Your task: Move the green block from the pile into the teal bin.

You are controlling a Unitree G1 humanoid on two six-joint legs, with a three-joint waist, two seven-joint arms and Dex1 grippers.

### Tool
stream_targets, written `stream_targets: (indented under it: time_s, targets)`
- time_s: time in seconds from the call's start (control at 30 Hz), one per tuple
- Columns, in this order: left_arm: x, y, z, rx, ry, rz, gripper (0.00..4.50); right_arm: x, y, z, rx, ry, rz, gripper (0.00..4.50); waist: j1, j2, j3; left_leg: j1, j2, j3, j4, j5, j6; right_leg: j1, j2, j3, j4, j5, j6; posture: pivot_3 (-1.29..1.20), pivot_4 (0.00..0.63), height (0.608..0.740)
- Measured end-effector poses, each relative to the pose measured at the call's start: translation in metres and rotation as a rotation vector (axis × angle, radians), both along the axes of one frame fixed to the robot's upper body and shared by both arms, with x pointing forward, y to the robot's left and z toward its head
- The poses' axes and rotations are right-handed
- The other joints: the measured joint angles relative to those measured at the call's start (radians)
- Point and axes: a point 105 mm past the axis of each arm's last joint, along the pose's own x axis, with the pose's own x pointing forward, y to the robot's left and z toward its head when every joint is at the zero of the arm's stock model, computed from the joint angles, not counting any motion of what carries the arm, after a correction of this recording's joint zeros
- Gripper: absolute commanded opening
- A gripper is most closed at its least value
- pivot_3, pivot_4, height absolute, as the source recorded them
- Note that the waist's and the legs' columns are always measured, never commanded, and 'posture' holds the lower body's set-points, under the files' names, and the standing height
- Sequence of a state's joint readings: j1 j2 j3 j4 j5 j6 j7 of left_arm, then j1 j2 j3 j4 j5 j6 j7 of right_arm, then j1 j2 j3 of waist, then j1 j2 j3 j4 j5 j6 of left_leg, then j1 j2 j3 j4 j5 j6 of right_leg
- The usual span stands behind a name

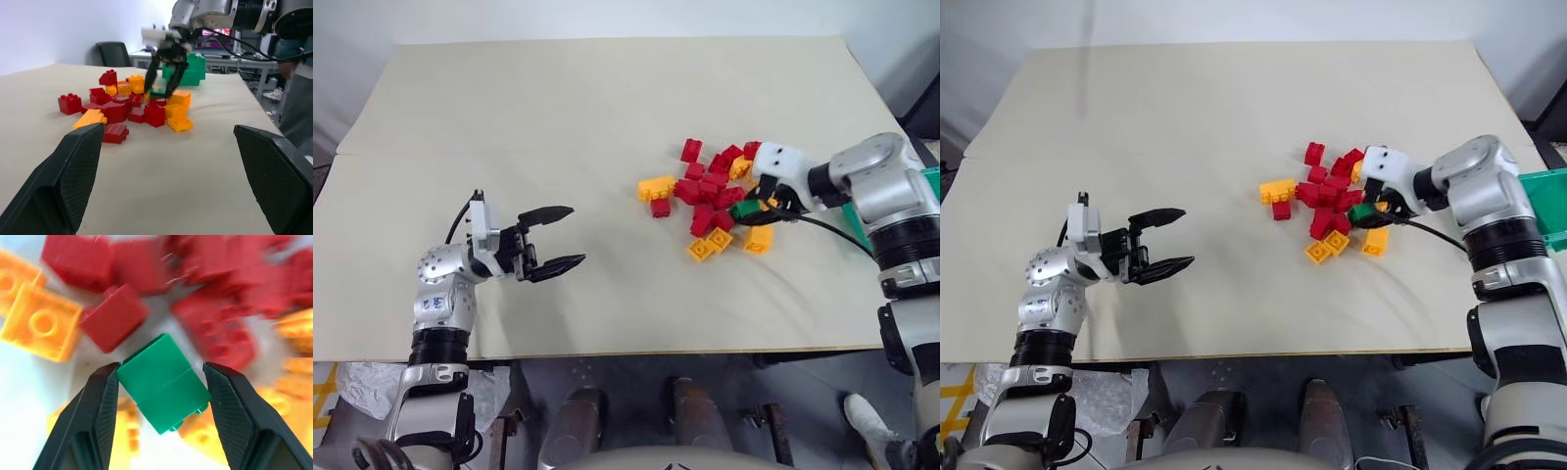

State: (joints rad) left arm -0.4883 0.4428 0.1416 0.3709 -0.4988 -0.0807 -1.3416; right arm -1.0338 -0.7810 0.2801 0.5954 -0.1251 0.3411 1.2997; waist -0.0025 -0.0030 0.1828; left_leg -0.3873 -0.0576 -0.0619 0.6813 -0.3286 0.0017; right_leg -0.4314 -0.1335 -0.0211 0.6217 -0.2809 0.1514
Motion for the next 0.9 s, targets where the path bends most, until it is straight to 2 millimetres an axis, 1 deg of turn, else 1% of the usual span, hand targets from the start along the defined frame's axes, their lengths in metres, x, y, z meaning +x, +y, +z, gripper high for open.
stream_targets:
  time_s: [0.07,0.13,0.2,0.27,0.4,0.47,0.57,0.63,0.73,0.8,0.83,0.9]
  targets:
    - [0.004,-0.012,0.001,0.009,0.005,-0.009,4.50,0.003,-0.005,0.016,0.035,-0.076,-0.041,2.33,0.000,0.000,0.000,0.000,0.000,0.000,0.000,0.000,0.000,0.000,0.001,0.000,0.000,0.000,0.000,0.00,0.150,0.740]
    - [0.006,-0.028,-0.003,0.020,0.021,-0.026,4.50,0.003,-0.018,0.030,0.054,-0.145,-0.102,2.33,0.001,0.000,0.000,0.000,-0.001,0.000,0.000,0.000,0.000,0.000,0.000,0.000,0.000,0.000,0.000,0.00,0.150,0.740]
    - [0.006,-0.044,-0.011,0.035,0.046,-0.045,4.50,-0.002,-0.033,0.040,0.062,-0.194,-0.149,2.33,0.005,0.000,0.000,-0.001,-0.001,0.000,0.000,0.000,0.000,0.000,0.000,0.000,-0.001,0.000,0.000,0.00,0.150,0.740]
    - [0.007,-0.053,-0.015,0.050,0.059,-0.049,4.50,-0.006,-0.042,0.047,0.059,-0.222,-0.176,2.33,0.004,0.000,0.000,-0.001,-0.001,0.000,0.000,0.000,0.000,0.000,0.001,0.000,-0.001,0.000,0.000,0.00,0.150,0.740]
    - [0.014,-0.088,-0.002,0.066,0.013,-0.090,4.50,-0.019,-0.087,0.059,-0.045,-0.272,-0.313,2.33,0.014,0.000,0.000,-0.002,-0.002,0.001,0.001,0.000,0.001,0.000,0.000,0.000,-0.001,0.000,0.001,0.00,0.150,0.740]
    - [0.018,-0.108,0.007,0.074,-0.010,-0.110,4.50,-0.033,-0.116,0.069,-0.122,-0.297,-0.388,2.33,0.026,0.000,0.000,-0.002,-0.002,0.003,0.001,-0.001,0.001,0.000,0.000,0.000,-0.002,0.000,0.001,0.00,0.150,0.740]
    - [0.026,-0.125,0.016,0.082,-0.027,-0.112,4.50,-0.050,-0.146,0.084,-0.215,-0.315,-0.470,2.33,0.026,0.000,0.000,-0.002,-0.001,0.011,0.000,-0.001,0.002,0.000,0.001,0.001,-0.003,0.000,0.001,0.00,0.150,0.740]
    - [0.030,-0.129,0.019,0.084,-0.033,-0.113,4.50,-0.058,-0.159,0.088,-0.266,-0.309,-0.502,2.33,0.019,0.001,0.000,-0.001,-0.001,0.014,-0.001,-0.001,0.002,0.000,0.002,0.002,-0.003,0.000,0.001,0.00,0.150,0.740]
    - [0.033,-0.132,0.017,0.085,-0.025,-0.113,4.50,-0.065,-0.178,0.077,-0.335,-0.255,-0.563,2.33,0.011,0.000,0.000,0.000,0.000,0.015,0.000,-0.001,0.002,0.000,0.002,0.003,-0.002,0.000,0.001,0.00,0.150,0.740]
    - [0.035,-0.131,0.012,0.088,-0.009,-0.108,4.50,-0.067,-0.187,0.064,-0.383,-0.198,-0.589,3.06,0.006,0.001,0.000,0.000,-0.001,0.015,0.000,-0.001,0.002,0.000,0.001,0.004,-0.002,0.000,0.001,0.00,0.150,0.740]
    - [0.035,-0.131,0.011,0.089,-0.006,-0.107,4.50,-0.067,-0.189,0.059,-0.400,-0.179,-0.595,3.33,0.004,0.001,0.000,0.000,-0.001,0.015,0.000,-0.001,0.002,-0.001,0.001,0.004,-0.002,0.001,0.001,0.00,0.150,0.740]
    - [0.036,-0.131,0.012,0.089,-0.008,-0.106,4.50,-0.062,-0.189,0.054,-0.398,-0.182,-0.607,4.02,0.000,0.001,0.000,0.000,-0.001,0.016,0.001,-0.001,0.002,-0.001,0.001,0.005,-0.002,0.001,0.001,0.00,0.150,0.740]
